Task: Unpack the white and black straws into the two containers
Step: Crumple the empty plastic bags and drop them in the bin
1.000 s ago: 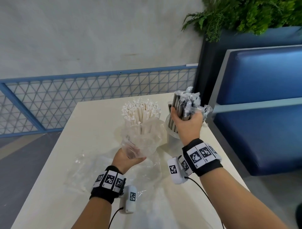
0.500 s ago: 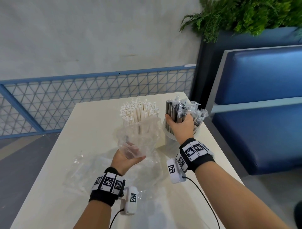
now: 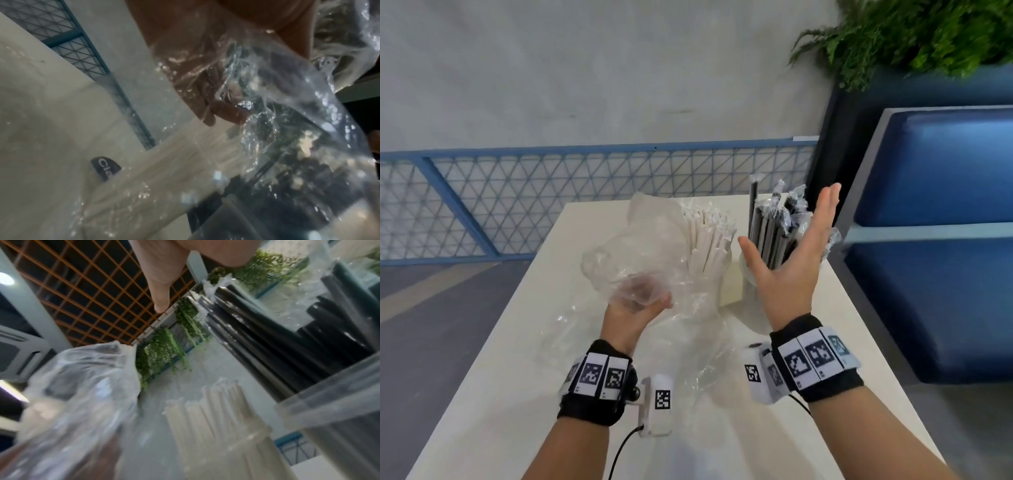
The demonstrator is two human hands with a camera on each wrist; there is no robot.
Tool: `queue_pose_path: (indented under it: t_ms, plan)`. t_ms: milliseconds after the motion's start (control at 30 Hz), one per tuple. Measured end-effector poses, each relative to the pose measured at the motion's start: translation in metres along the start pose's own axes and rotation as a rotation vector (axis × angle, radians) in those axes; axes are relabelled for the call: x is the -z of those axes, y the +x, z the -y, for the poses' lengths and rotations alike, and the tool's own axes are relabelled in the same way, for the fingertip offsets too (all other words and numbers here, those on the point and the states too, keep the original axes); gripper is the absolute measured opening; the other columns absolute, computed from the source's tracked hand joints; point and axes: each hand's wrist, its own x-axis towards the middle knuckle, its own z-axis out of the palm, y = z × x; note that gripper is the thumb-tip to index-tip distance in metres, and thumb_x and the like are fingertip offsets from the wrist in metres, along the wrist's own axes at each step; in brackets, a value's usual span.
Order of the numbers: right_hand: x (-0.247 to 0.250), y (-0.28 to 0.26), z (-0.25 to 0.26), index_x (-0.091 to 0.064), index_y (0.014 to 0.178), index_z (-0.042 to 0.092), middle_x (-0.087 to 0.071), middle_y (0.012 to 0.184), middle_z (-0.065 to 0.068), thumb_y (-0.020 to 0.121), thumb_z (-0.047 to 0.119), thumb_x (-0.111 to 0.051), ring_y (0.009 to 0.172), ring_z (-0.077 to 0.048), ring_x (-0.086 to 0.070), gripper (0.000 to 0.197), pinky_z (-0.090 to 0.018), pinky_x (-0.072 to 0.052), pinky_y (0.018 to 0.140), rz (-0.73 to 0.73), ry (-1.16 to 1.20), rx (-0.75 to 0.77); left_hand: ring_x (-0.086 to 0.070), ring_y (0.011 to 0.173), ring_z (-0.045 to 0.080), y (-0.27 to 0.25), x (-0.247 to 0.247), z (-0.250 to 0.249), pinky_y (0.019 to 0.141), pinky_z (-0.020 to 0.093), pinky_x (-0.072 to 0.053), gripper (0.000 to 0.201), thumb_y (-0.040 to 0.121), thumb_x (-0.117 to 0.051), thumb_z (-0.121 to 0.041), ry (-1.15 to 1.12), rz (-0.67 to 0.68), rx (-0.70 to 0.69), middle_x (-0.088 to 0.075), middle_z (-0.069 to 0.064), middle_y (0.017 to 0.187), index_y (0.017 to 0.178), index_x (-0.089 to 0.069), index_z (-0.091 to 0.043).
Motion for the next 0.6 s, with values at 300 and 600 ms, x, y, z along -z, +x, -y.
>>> queue_pose_path:
  t_ms: [300,600]
  plan:
    - [0.002,-0.084,-0.050,-0.040,0.127,0.040,-0.050,0.131,0.017,0.070,0.045,-0.072,0.120,0.000,-0.048,0.066,-0.021,-0.040,0.096,0.908,0.313,-0.562,-0.066,0.063,0.014,-0.010,0.020,-0.003,0.071,0.026,-0.056,0.067,0.034,-0.091,-0.050,-0.260,-0.167,-0.040,-0.069,-0.002,0.066,0.079,-0.056,-0.017]
    - [-0.014,-0.094,-0.061,-0.064,0.091,0.024,-0.065,0.082,0.003,0.086,0.008,-0.063,0.065,0.001,-0.059,0.017,-0.015,-0.048,0.062,0.921,0.288,-0.610,-0.032,0.125,0.017,-0.024,0.038,-0.008,0.115,0.036,-0.027,0.108,0.061,-0.085,-0.011,0.442,-0.614,-0.259,-0.022,0.009,0.141,0.142,-0.014,-0.015]
